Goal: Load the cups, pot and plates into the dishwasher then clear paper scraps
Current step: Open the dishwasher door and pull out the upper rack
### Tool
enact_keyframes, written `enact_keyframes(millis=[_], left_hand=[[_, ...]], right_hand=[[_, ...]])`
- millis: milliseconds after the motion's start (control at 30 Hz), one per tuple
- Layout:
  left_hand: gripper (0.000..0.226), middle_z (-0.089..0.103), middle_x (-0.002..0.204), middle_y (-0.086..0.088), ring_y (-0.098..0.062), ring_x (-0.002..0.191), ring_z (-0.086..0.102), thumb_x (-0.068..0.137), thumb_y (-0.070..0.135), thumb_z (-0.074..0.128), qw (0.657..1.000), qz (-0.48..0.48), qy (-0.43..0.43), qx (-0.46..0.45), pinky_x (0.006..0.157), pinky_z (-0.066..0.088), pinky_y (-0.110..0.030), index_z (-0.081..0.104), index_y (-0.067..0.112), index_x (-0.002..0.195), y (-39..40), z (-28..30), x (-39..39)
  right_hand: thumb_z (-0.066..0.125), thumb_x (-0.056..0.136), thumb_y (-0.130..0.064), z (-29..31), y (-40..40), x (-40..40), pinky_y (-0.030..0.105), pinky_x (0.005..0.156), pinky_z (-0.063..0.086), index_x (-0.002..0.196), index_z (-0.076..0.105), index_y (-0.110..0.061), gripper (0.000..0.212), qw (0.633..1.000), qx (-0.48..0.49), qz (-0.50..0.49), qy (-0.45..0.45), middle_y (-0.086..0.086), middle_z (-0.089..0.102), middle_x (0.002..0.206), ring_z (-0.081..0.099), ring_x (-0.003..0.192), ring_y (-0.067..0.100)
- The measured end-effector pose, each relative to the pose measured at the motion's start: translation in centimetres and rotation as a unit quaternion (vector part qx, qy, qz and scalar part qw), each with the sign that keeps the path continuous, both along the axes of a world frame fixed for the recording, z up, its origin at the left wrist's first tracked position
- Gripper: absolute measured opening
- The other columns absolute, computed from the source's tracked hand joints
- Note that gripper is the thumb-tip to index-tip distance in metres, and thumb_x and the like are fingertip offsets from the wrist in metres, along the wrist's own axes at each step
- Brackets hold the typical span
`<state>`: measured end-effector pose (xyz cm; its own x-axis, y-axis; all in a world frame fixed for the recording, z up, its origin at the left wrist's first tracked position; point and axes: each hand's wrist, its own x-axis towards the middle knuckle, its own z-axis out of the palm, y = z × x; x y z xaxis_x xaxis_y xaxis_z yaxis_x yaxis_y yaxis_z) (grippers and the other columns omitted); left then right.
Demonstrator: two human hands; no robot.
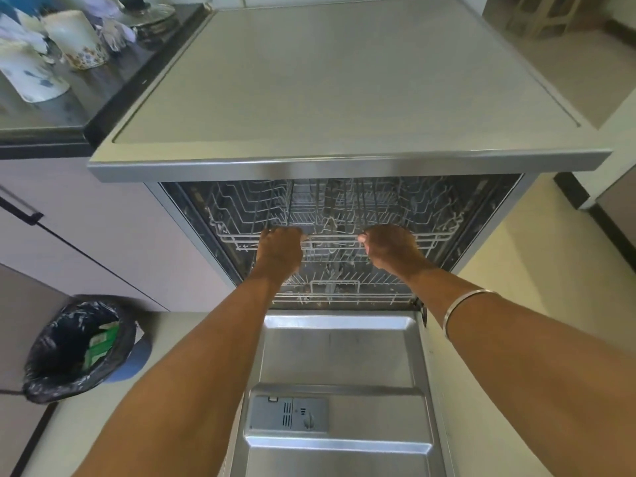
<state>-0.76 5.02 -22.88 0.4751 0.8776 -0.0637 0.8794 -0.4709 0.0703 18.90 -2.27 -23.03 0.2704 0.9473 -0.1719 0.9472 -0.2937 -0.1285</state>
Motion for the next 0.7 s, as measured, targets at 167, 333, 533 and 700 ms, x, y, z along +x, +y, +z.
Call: enact_keyframes(millis=[167, 333, 533, 700], left_hand=[[0.032, 0.067, 0.119, 0.0, -0.021, 0.123, 0.051, 0.091, 0.01, 0.06, 0.999, -0.019, -0.003, 0.028, 0.112, 0.031, -0.044, 0.06, 0.021, 0.121, -1.5, -0.8, -1.5], [0.027, 0.068, 0.118, -0.001, -0.021, 0.122, 0.054, 0.09, 0.016, 0.065, 0.999, -0.028, -0.034, 0.024, 0.114, 0.027, -0.047, 0.064, 0.021, 0.117, -4.8, -0.7, -3.3], [0.028, 0.066, 0.121, -0.006, -0.028, 0.128, 0.05, 0.094, 0.009, 0.055, 1.0, -0.002, 0.0, 0.002, 0.114, 0.027, -0.047, 0.062, 0.02, 0.119, -8.6, -0.1, -4.7], [0.033, 0.067, 0.12, -0.006, -0.027, 0.127, 0.051, 0.094, 0.003, 0.052, 0.999, 0.007, -0.041, 0.016, 0.114, 0.026, -0.045, 0.064, 0.023, 0.117, -11.4, -0.5, -6.1]], right_hand=[[0.065, 0.089, -0.008, 0.0, -1.5, -1.2, 0.04, 0.097, 0.052, 0.126, 0.063, -0.021, 0.039, 0.999, -0.019, -0.005, -0.038, 0.006, 0.07, 0.115, 0.065, 0.107, 0.024], [0.062, 0.092, -0.01, 0.1, -5.0, -2.5, 0.041, 0.099, 0.049, 0.126, 0.063, -0.022, 0.036, 0.998, -0.01, 0.012, -0.055, 0.007, 0.07, 0.111, 0.064, 0.104, 0.025], [0.058, 0.094, -0.013, 0.2, -8.3, -4.3, 0.044, 0.103, 0.046, 0.128, 0.06, -0.017, 0.035, 0.995, -0.05, 0.015, -0.082, 0.01, 0.067, 0.116, 0.062, 0.111, 0.028], [0.059, 0.091, -0.011, -0.1, -11.1, -5.5, 0.042, 0.101, 0.048, 0.125, 0.061, -0.013, 0.035, 0.995, -0.047, 0.02, -0.091, 0.01, 0.067, 0.115, 0.062, 0.11, 0.028]])
